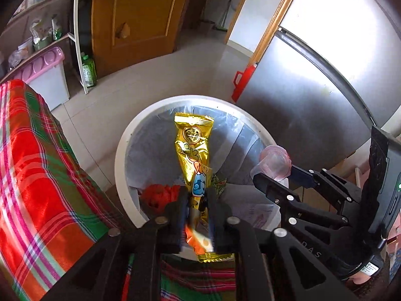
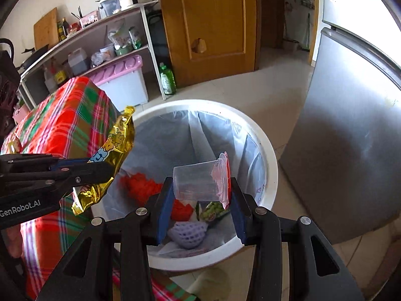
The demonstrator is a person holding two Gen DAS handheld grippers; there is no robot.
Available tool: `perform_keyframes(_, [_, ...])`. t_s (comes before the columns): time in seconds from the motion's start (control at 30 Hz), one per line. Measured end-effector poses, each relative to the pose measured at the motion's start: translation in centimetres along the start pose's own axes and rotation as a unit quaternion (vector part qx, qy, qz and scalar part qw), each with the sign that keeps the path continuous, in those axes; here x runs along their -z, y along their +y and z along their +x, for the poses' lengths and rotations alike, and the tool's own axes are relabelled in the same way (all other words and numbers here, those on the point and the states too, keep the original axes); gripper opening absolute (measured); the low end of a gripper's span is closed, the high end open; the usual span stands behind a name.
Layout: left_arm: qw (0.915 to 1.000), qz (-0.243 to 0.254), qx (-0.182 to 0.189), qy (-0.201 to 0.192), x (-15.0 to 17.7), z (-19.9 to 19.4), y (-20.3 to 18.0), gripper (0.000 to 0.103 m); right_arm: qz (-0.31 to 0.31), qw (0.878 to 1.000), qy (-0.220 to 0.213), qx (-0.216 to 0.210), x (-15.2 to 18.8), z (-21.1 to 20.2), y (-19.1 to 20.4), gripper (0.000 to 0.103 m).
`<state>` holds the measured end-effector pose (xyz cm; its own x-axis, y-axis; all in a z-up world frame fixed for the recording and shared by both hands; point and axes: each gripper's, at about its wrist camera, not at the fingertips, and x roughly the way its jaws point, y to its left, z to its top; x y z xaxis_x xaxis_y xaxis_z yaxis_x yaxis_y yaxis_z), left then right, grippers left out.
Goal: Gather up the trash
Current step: 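Open both grippers to drop the gold wrapper and cup into the bin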
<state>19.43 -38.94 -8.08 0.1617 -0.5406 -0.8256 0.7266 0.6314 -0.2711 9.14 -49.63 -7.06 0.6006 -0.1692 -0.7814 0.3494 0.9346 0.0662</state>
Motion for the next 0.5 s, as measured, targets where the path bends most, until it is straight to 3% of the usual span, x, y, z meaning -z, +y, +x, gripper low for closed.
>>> perform_keyframes(0.1, [1.0, -0.001, -0.002, 0.0, 0.01, 0.19, 0.04, 0.022, 0.001, 1.0, 0.001, 0.005, 0.07, 0.31, -0.21, 0.045])
perform_keyframes(0.2, [1.0, -0.004, -0.002, -0.001, -0.05, 0.24, -0.04, 0.032, 0.009, 1.0, 0.0, 0.008, 0.14, 0.44, -0.61, 0.056])
perform_keyframes(0.5, [0.9998, -0.015, -0.001, -0.011, -0.11, -0.75, 0.28, 0.032, 0.019, 1.0, -0.007, 0.006, 0.11, -0.34, -0.63, 0.057])
